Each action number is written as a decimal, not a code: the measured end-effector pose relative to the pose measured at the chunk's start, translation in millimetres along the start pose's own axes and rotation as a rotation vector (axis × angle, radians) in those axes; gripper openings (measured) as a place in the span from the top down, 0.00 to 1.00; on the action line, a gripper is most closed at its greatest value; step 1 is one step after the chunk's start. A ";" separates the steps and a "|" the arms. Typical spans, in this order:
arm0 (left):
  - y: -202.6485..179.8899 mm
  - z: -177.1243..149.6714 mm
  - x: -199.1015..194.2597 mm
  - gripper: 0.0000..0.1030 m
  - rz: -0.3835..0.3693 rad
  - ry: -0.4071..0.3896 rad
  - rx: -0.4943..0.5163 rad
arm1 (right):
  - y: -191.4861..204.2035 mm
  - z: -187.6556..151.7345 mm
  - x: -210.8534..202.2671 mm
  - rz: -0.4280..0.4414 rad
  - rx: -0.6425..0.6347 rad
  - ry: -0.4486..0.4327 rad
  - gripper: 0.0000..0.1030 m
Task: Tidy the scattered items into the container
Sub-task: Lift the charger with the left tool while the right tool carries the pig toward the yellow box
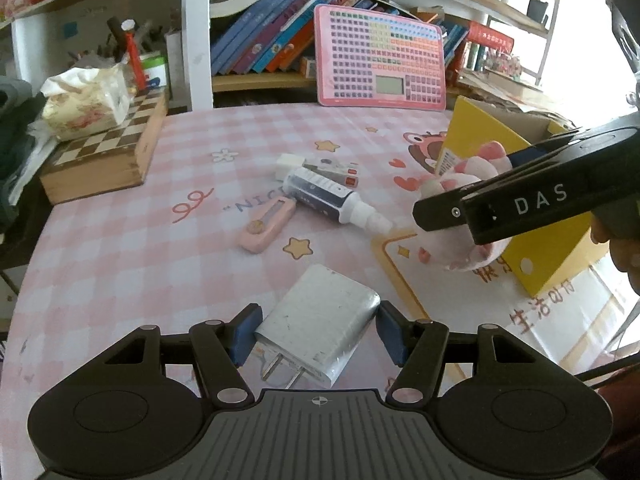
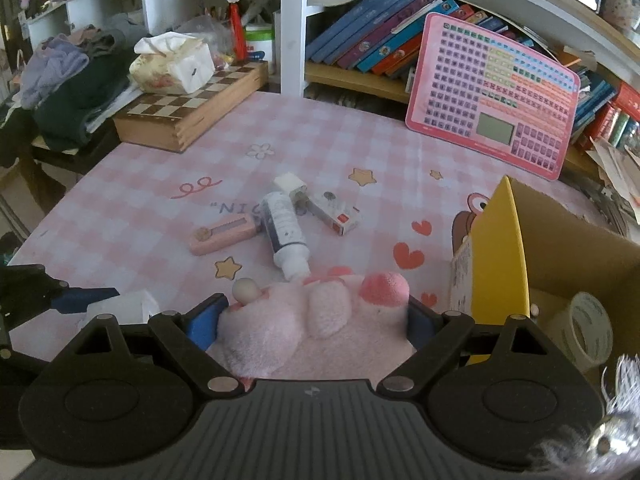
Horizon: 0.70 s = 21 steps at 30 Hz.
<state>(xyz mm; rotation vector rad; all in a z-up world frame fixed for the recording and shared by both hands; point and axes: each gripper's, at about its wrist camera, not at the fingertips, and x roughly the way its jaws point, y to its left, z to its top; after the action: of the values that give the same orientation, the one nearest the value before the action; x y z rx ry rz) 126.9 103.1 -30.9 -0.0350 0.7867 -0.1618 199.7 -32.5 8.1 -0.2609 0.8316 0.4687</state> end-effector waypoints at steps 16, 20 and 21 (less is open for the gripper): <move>-5.8 -15.2 -52.9 0.40 -0.008 -0.043 -0.017 | 4.6 -36.4 -57.1 0.055 0.038 -0.040 0.13; -10.1 -18.1 -71.6 0.40 -0.024 -0.064 -0.007 | 7.4 -48.6 -76.1 0.064 0.046 -0.053 0.13; -11.3 -18.7 -75.7 0.40 -0.029 -0.068 -0.007 | 8.4 -51.2 -80.4 0.065 0.049 -0.058 0.13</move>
<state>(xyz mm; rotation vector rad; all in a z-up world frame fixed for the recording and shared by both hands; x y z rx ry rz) 59.6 104.5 10.0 -0.0578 0.7190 -0.1844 115.8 -69.4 35.4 -0.1745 0.7958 0.5136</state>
